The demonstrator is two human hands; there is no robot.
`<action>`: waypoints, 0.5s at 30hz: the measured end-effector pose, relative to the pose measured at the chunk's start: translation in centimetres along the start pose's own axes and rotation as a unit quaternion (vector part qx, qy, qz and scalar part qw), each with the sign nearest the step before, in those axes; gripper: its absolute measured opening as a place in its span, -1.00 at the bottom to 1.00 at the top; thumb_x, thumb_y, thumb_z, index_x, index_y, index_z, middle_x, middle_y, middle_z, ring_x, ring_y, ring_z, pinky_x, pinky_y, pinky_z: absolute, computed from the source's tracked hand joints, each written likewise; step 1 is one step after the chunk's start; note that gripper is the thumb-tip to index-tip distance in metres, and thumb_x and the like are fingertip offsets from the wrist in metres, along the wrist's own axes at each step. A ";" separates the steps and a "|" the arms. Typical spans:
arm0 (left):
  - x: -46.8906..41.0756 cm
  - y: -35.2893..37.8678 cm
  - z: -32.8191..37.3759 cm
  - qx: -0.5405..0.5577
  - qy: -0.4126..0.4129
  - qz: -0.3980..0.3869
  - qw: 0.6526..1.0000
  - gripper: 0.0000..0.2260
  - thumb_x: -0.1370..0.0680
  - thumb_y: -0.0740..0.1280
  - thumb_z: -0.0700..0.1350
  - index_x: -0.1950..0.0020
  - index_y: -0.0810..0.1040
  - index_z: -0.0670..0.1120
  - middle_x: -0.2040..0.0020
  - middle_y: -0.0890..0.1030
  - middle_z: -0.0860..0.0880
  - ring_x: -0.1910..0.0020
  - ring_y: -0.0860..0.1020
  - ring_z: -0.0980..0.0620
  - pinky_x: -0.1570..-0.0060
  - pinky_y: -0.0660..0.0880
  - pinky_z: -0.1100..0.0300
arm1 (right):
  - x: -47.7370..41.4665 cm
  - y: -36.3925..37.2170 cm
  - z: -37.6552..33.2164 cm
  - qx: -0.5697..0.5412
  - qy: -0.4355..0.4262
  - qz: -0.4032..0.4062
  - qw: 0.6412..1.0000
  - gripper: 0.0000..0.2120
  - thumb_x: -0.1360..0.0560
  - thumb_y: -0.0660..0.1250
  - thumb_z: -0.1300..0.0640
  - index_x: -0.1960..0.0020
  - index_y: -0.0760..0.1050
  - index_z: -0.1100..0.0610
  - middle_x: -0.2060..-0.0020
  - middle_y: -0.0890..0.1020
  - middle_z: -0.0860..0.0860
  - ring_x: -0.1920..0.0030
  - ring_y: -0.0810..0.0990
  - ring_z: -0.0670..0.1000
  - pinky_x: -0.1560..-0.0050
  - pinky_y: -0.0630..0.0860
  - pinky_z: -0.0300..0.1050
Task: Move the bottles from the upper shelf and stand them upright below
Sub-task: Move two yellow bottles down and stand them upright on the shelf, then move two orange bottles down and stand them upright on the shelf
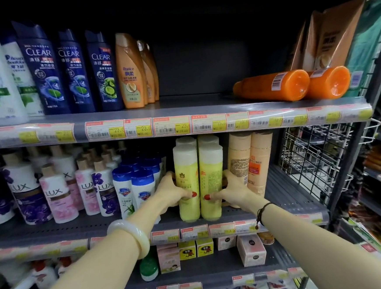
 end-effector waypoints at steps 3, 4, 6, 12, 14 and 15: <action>0.2 0.1 -0.2 -0.002 0.005 0.012 1.000 -0.35 -0.30 0.54 -0.29 -0.33 0.37 -0.09 -0.25 0.57 -0.12 -0.23 0.52 -0.12 -0.21 0.49 -0.18 | 0.3 -0.1 -0.3 0.024 0.002 -0.007 1.000 -0.32 -0.27 0.57 0.15 -0.30 0.33 0.15 -0.21 0.57 0.08 -0.24 0.53 0.09 -0.28 0.48 0.08; 0.4 0.2 -0.2 -0.006 0.006 0.015 1.000 -0.37 -0.31 0.53 -0.28 -0.33 0.38 -0.10 -0.25 0.57 -0.12 -0.23 0.53 -0.11 -0.21 0.50 -0.16 | 0.5 -0.1 -0.4 0.035 0.003 -0.013 0.999 -0.32 -0.29 0.55 0.14 -0.32 0.34 0.16 -0.23 0.56 0.08 -0.25 0.52 0.09 -0.29 0.48 0.06; 1.0 0.2 0.2 -0.023 -0.002 0.013 1.000 -0.42 -0.35 0.51 -0.26 -0.33 0.41 -0.12 -0.26 0.57 -0.13 -0.22 0.53 -0.11 -0.20 0.51 -0.10 | 0.7 -0.3 -0.7 0.066 0.011 -0.026 0.997 -0.37 -0.33 0.53 0.13 -0.31 0.37 0.21 -0.22 0.57 0.08 -0.23 0.53 0.09 -0.20 0.52 -0.02; 3.4 -1.1 3.4 -0.220 -0.005 -0.013 0.975 -0.55 -0.39 0.49 -0.16 -0.22 0.47 -0.23 -0.18 0.57 -0.19 -0.19 0.53 -0.13 -0.09 0.51 0.01 | 2.6 -2.6 -3.9 0.239 0.009 -0.064 0.969 -0.61 -0.42 0.44 0.13 -0.14 0.51 0.35 -0.05 0.62 0.20 0.03 0.56 0.11 0.05 0.50 -0.05; 4.6 -1.6 4.8 -0.278 0.008 -0.044 0.960 -0.61 -0.41 0.48 -0.15 -0.18 0.51 -0.25 -0.10 0.60 -0.14 -0.09 0.54 -0.07 0.01 0.48 0.12 | 3.4 -3.6 -5.3 0.269 0.009 -0.095 0.958 -0.62 -0.44 0.41 0.18 -0.16 0.50 0.37 -0.07 0.63 0.26 0.05 0.60 0.14 -0.03 0.55 0.05; 5.1 -1.8 5.6 -0.300 0.010 -0.066 0.952 -0.61 -0.41 0.48 -0.14 -0.18 0.52 -0.24 -0.12 0.60 -0.14 -0.02 0.53 -0.04 0.08 0.47 0.16 | 3.9 -4.1 -6.1 0.271 0.010 -0.118 0.955 -0.62 -0.44 0.39 0.19 -0.18 0.49 0.38 -0.05 0.64 0.27 0.12 0.60 0.10 -0.02 0.58 0.04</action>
Point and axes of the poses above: each hand's wrist, its own x-axis away from the middle knuckle, its own y-axis out of the palm, z = x × y, the point moved 1 cm from there along -x, towards the middle knuckle
